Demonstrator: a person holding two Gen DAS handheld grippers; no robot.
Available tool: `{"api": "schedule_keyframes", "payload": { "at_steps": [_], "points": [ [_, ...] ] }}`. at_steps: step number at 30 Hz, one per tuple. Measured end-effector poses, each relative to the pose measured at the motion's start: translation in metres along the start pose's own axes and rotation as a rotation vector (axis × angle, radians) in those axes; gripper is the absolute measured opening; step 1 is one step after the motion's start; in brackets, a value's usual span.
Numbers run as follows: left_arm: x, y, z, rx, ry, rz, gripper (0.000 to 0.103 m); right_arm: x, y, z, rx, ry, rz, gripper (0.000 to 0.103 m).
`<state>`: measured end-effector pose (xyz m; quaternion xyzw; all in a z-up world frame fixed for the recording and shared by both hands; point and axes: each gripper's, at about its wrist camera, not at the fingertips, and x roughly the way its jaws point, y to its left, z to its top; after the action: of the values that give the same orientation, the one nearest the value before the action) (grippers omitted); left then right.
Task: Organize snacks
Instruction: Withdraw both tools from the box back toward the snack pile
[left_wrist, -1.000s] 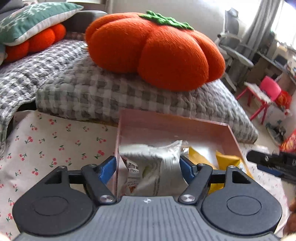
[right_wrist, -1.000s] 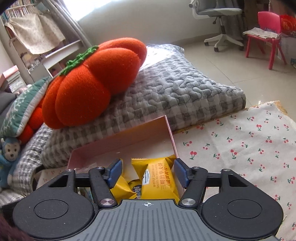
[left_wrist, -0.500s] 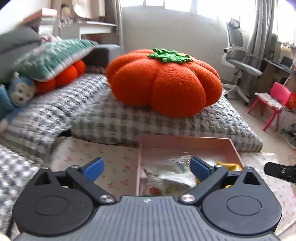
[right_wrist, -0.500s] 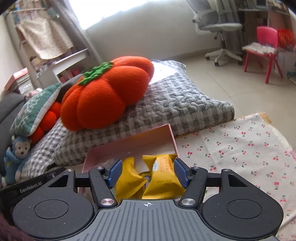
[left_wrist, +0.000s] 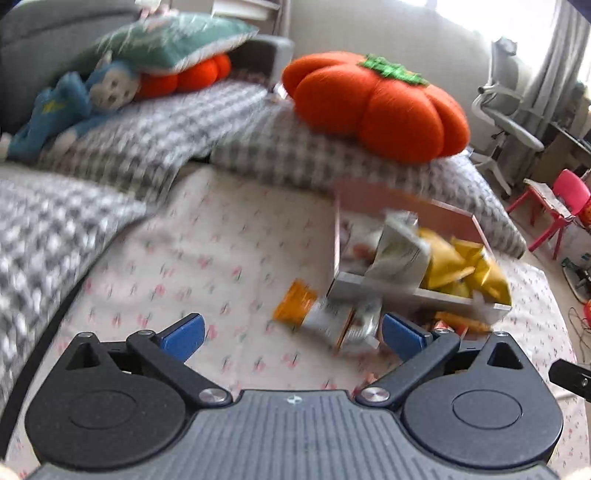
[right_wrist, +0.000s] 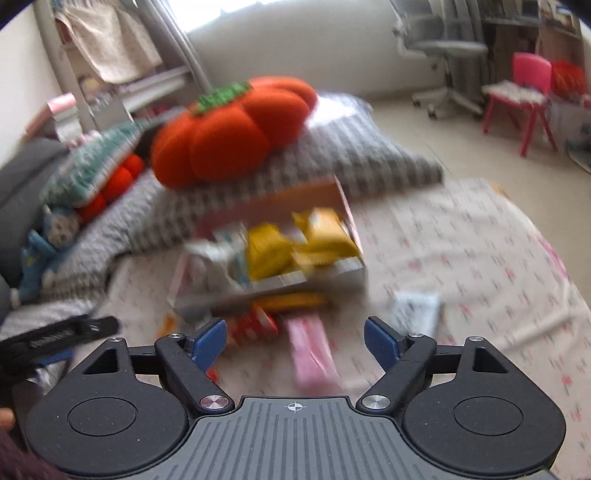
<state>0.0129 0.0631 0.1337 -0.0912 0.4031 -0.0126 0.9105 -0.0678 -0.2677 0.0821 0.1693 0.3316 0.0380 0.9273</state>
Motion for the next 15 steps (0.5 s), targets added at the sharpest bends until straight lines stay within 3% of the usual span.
{"api": "schedule_keyframes", "payload": {
  "at_steps": [6, 15],
  "points": [
    [0.009, -0.003, -0.009, -0.019, 0.044, -0.050, 0.102, 0.006, -0.027, 0.000, 0.031, 0.015, -0.032, 0.083],
    [0.030, -0.042, -0.032, 0.105, 0.131, -0.063, 0.102, 0.035, -0.029, -0.010, -0.027, 0.109, -0.043, 0.083]
  ]
}}
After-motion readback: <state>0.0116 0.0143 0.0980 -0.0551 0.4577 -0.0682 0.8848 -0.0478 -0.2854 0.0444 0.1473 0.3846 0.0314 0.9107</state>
